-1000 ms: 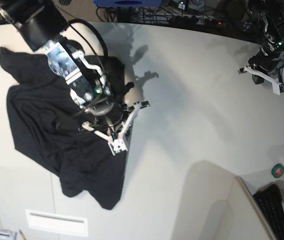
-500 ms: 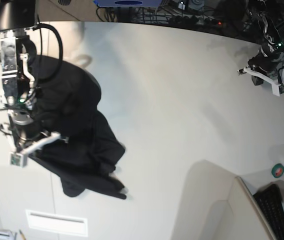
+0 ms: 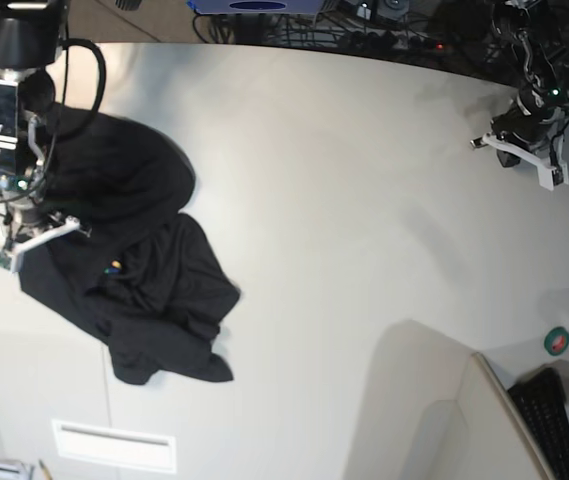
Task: Layout the t-shirt on the table in an organized manner, then fold the t-shirt properly
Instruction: 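Grasp the shirt body with the right gripper and reposition it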
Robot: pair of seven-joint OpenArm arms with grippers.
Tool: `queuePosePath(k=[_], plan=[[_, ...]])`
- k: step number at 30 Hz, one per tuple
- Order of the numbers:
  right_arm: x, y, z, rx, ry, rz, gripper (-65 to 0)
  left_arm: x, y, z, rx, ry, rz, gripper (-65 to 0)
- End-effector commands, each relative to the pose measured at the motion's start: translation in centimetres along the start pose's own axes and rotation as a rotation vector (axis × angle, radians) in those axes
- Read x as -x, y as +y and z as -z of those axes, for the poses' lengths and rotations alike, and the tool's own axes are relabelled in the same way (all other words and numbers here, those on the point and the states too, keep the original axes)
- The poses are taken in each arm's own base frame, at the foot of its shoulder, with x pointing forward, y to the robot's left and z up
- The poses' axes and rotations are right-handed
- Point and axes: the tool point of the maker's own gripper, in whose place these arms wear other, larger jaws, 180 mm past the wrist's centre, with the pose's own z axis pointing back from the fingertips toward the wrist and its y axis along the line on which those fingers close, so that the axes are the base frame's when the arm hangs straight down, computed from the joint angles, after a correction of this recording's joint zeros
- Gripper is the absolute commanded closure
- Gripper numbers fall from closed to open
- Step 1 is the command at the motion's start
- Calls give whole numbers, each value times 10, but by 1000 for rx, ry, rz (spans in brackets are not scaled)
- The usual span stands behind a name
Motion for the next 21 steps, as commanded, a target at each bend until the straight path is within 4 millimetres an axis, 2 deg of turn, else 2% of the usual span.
queuePosePath(k=[1, 3, 5, 6, 9, 11, 13, 17, 21], plan=[[-21, 13, -9, -38, -73, -14, -93, -14, 3, -2, -5, -42, 7, 0], [-33, 29, -27, -84, -133, -42, -260, -16, 3, -2, -4, -45, 7, 0], [-43, 49, -42, -137, -178, -71, -377, -16, 3, -2, -5, -44, 9, 0], [-45, 61, -46, -163, -187, -86, -401, -16, 3, -2, -5, -44, 9, 0], [-49, 89, -48, -219, -192, -117, -402, -16, 3, -2, -5, -44, 9, 0], [-30, 111, -43, -258, -136, -162, -402, -15, 3, -2, -3, -44, 6, 0], [-19, 121, -32, -241, -96, -168, -402, -15, 3, -2, -3, -44, 6, 0], [-10, 102, -7, -94, -33, -99, -402, -15, 3, -2, -4, -43, 6, 0], [-12, 97, -6, -57, -55, -80, -402, -13, 5, -3, -9, -39, 8, 0]])
